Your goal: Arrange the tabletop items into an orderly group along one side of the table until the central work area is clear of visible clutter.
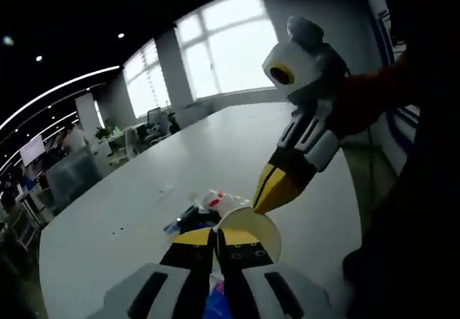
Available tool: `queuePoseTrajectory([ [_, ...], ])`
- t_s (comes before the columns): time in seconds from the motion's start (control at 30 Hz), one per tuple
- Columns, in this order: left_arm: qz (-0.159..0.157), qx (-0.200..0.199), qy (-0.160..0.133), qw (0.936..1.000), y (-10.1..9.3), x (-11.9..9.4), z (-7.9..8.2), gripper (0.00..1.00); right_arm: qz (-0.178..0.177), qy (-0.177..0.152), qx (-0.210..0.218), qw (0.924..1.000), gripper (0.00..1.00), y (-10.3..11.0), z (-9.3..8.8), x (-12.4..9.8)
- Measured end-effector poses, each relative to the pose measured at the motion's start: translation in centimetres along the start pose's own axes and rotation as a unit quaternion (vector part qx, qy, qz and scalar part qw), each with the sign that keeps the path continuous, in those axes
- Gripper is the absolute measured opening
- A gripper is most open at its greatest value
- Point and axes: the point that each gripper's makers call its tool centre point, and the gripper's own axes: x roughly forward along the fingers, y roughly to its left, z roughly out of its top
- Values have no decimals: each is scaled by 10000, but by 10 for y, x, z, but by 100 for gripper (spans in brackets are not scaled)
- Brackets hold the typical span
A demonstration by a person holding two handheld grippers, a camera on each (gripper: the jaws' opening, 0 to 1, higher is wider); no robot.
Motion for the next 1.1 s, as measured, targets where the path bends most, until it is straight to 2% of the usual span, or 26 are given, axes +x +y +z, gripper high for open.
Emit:
queuePoseTrajectory([
  [0.27, -171, 91, 159, 9997, -5, 2, -6, 0, 44, 114, -75, 9999, 0, 2, -5, 0],
  [0.4, -219, -20, 214, 9995, -5, 2, -7, 0, 74, 157, -460, 9988, 0, 4, -8, 0],
  [0.47, -248, -137, 305, 9991, -4, 2, -9, 0, 33, 57, -895, 9960, 0, 7, -5, 1],
  [0.5, -296, -286, 325, 9986, -4, 2, -10, 0, 46, 93, -932, 9956, 0, 8, -6, 1],
  [0.57, -289, -285, 327, 9986, -1, 2, -10, 0, 25, 46, -934, 9956, 1, 7, -3, 1],
  [0.73, -282, -517, 457, 9972, 6, 0, -14, 0, -28, -220, -1037, 9944, 20, 9, 6, -2],
  [0.87, -248, -816, 626, 9944, 13, -2, -19, 0, -80, -277, -1150, 9929, 36, 7, 8, -3],
  [1.1, -118, -1269, 1033, 9865, 35, -2, -39, 0, -150, -485, -1178, 9917, 54, 3, 6, -10],
])
